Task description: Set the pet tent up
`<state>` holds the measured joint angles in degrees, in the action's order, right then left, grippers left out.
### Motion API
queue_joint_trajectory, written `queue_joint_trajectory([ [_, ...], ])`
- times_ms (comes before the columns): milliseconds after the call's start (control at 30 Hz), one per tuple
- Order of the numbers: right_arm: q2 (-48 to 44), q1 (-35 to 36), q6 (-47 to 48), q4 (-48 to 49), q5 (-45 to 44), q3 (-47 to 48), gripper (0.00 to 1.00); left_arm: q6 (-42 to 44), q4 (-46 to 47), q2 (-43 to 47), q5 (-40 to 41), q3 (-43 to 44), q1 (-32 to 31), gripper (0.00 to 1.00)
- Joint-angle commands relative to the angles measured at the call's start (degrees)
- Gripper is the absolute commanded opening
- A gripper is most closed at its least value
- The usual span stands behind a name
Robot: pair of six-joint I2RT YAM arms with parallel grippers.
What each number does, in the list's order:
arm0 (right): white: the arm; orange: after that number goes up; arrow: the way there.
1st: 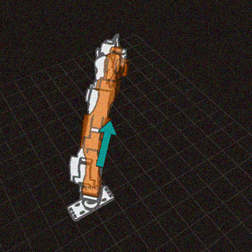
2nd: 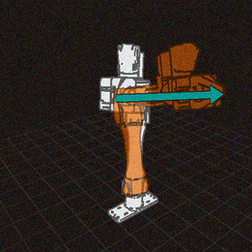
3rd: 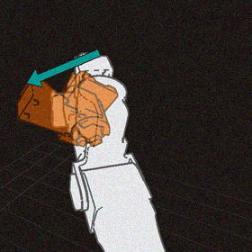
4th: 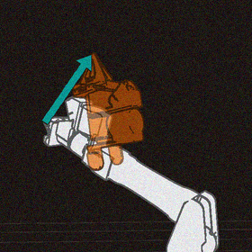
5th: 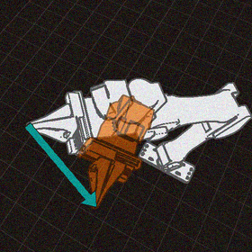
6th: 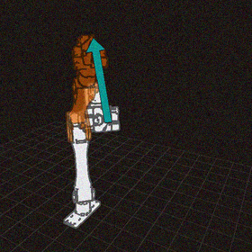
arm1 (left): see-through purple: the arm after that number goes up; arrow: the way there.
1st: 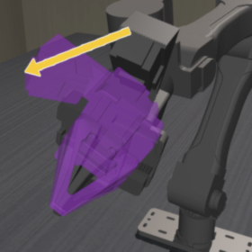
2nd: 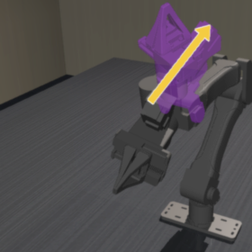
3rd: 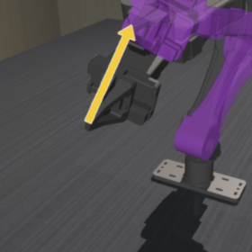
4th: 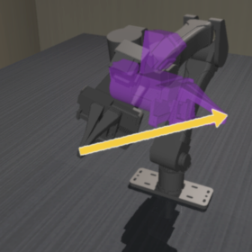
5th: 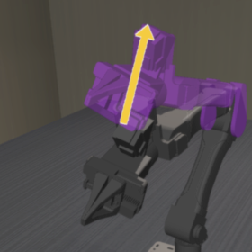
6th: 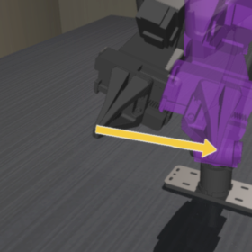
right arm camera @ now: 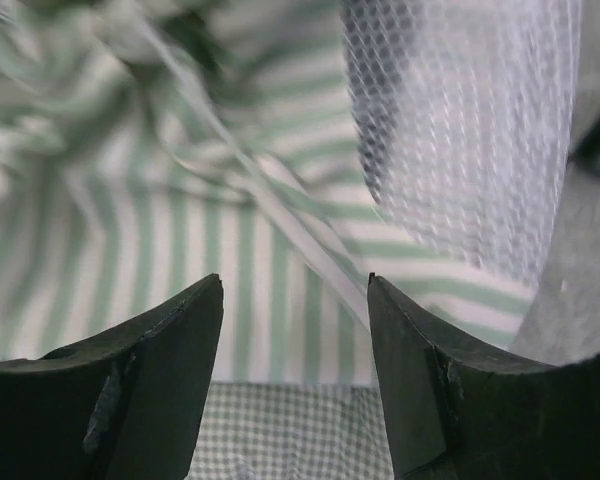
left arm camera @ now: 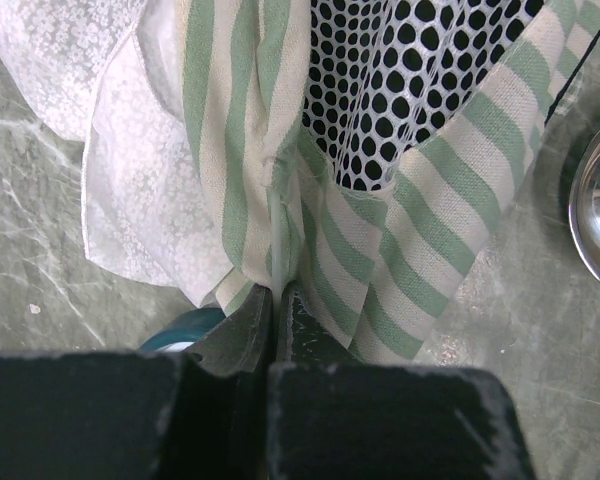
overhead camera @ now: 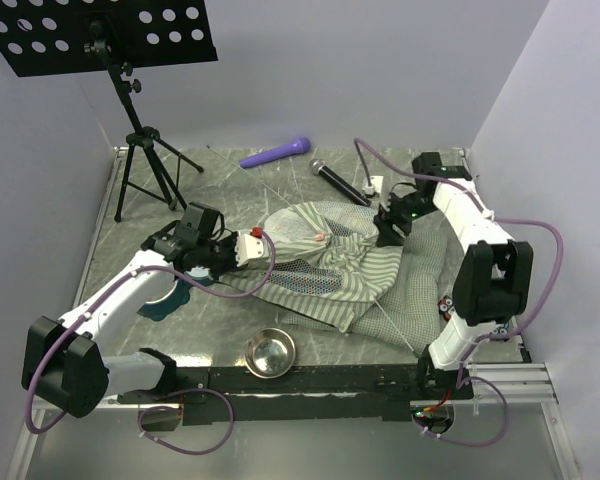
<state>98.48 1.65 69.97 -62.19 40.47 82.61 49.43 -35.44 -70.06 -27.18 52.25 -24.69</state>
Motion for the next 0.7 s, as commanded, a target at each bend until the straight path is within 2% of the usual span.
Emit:
queue_joint_trajectory([
  [0,-4.44,5.37,0.43,1.63,5.23,-2.10,0.66,1.37,0.64,0.01,-1.91,2.07,0.43,0.01],
  [133,-3.12,8.80,-0.63,4.18,4.71,-2.37,0.64,1.63,0.55,0.63,-1.91,1.54,0.43,0.01],
  [300,0.30,10.39,0.77,4.71,3.83,-1.75,0.45,1.46,0.37,0.45,-2.00,1.80,0.60,0.01],
  [467,2.59,8.64,4.46,5.33,-0.21,-3.77,0.29,1.63,0.46,0.54,-1.91,1.37,1.39,0.01],
  [667,5.41,3.54,7.80,4.27,-3.55,-2.54,0.30,1.63,0.63,0.63,-2.35,1.19,2.10,0.01],
])
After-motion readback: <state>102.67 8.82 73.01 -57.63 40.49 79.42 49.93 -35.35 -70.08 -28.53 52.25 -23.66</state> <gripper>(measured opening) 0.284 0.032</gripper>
